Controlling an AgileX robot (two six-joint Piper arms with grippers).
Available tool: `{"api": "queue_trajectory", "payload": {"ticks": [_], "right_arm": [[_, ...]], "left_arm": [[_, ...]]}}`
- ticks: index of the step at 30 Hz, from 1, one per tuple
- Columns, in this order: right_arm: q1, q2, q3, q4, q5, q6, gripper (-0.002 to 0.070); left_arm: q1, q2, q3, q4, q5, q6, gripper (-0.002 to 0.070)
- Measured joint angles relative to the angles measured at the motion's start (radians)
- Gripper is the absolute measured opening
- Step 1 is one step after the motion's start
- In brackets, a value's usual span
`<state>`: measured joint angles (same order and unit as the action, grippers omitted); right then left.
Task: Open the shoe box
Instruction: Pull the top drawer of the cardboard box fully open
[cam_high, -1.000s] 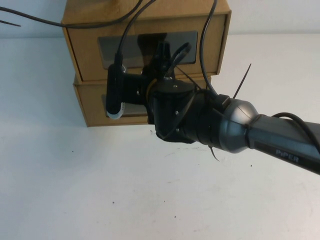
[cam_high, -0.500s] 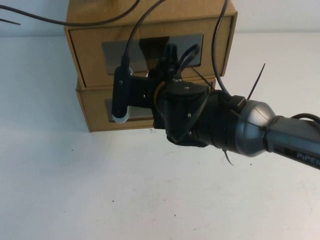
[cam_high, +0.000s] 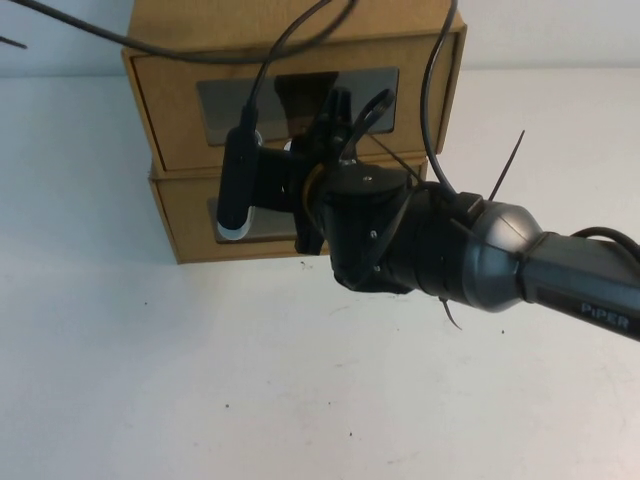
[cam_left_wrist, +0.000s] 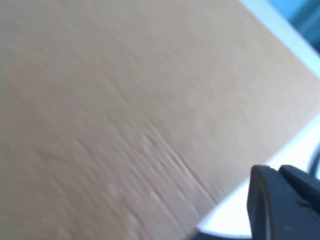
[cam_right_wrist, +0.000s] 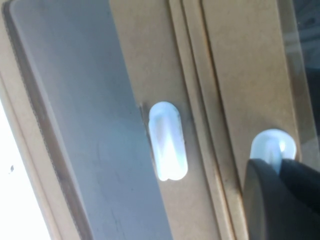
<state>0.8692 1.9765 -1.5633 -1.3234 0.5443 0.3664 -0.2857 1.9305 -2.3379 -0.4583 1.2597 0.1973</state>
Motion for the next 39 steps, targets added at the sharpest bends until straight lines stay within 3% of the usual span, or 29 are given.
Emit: {"api": "queue_trajectory", "payload": {"ticks": [9, 39], "right_arm": [[-0.01, 0.004, -0.009, 0.03, -0.021, 0.003, 0.0008], [-0.012, 0.004, -0.012, 0.054, -0.025, 0.003, 0.0007]], "left_arm": [[-0.033, 0.004, 0.105, 0.084, 0.007, 0.015, -0.0005], [-0.029, 0.046, 0.099, 0.086, -0.114, 0.053, -0.0005]]}}
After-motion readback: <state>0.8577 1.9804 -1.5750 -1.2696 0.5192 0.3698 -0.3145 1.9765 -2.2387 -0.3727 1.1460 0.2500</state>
